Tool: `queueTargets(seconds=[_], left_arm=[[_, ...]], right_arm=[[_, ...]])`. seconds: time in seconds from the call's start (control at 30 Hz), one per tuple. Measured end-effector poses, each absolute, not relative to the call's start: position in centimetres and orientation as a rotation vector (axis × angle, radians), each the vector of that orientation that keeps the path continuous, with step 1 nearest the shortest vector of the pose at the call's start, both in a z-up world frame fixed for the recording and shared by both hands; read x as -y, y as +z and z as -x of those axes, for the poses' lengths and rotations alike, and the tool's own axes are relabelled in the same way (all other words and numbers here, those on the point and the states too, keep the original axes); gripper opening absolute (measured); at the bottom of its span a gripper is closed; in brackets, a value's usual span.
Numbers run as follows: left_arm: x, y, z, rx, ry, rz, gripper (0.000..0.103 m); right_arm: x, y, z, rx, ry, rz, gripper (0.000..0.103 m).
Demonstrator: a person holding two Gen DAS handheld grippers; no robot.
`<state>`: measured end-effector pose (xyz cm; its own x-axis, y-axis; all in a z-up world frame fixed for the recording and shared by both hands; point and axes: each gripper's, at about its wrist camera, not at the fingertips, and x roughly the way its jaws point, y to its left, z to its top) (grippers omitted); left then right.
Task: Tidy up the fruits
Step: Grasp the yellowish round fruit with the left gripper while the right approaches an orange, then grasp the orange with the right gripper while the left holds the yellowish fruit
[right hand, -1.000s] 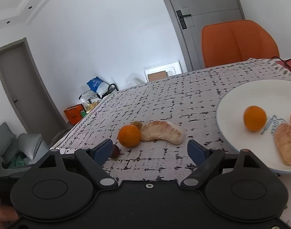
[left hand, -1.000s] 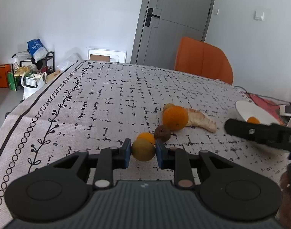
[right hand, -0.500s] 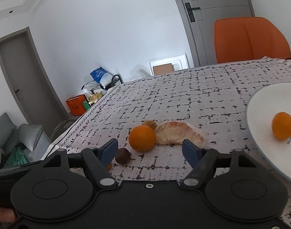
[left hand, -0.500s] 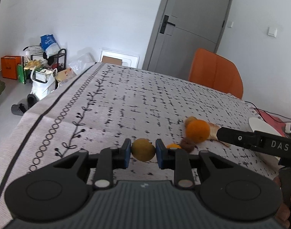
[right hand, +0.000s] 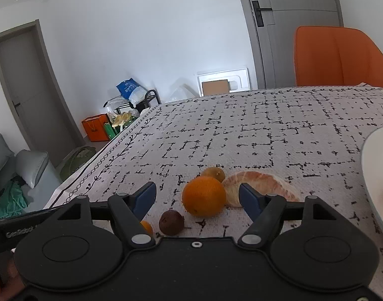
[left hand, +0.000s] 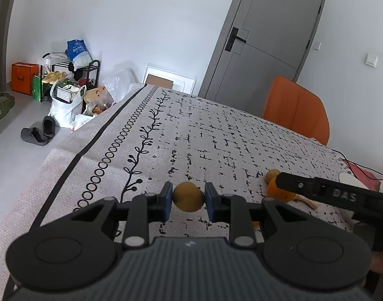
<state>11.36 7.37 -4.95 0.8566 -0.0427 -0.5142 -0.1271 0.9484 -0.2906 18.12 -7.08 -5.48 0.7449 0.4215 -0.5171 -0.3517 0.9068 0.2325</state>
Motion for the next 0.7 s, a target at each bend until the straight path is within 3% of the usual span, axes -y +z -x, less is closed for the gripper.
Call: queueTargets(seconds=[0.03, 0.07, 0.7], left_arm=[[-7.3, -5.0, -11.3, -0.543, 0.045, 0.324, 0.026], [-7.2, -5.1, -11.3, -0.545, 0.046, 0.324, 0.026], [-3.6, -3.6, -11.3, -0.527, -0.002, 0.272, 0.026]], right_arm=[[7.0, -5.7, -18.4, -0.603, 0.422, -0.121, 0.047], [7.0, -5.9, -18.6, -0.623, 0.417, -0.125, 0.038], [12.9, -4.6, -15.3, -0.567, 0.391, -0.243, 0.037]])
